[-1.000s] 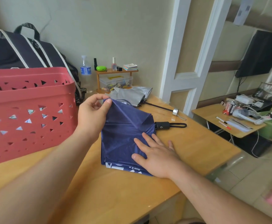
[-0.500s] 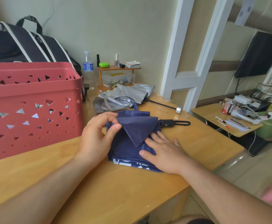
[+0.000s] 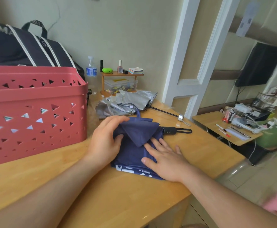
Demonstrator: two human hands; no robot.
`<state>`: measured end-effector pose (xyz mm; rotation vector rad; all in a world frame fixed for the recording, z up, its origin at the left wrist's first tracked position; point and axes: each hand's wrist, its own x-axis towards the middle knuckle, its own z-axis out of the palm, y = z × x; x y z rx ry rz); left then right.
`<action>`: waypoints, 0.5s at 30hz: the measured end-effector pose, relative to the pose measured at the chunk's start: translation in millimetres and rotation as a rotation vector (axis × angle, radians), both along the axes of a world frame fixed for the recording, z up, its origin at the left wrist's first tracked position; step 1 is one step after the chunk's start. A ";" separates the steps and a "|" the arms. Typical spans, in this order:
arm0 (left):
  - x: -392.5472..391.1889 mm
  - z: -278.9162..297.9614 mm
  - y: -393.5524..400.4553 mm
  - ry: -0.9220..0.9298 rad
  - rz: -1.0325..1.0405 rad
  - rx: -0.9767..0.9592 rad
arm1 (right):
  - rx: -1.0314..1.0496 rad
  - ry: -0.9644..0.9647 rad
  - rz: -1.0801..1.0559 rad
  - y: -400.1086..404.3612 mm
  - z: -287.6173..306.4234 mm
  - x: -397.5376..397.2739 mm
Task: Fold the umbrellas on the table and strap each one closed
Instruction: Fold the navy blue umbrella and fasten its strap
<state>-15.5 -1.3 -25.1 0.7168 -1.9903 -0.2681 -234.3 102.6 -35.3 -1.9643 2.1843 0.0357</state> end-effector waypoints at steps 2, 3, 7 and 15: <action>-3.3 14.5 -11.1 -0.032 0.068 0.000 | 0.000 0.004 -0.006 -0.9 -0.3 -1.0; -6.6 25.2 -17.6 -0.063 0.117 0.004 | 0.008 0.006 -0.010 -1.0 -1.0 -1.4; -27.9 79.7 -31.4 -0.036 0.291 0.190 | -0.003 0.011 -0.008 -1.2 -3.8 -1.7; -52.8 50.4 -38.1 0.348 0.205 0.544 | -0.021 -0.023 -0.010 1.0 -2.6 -1.6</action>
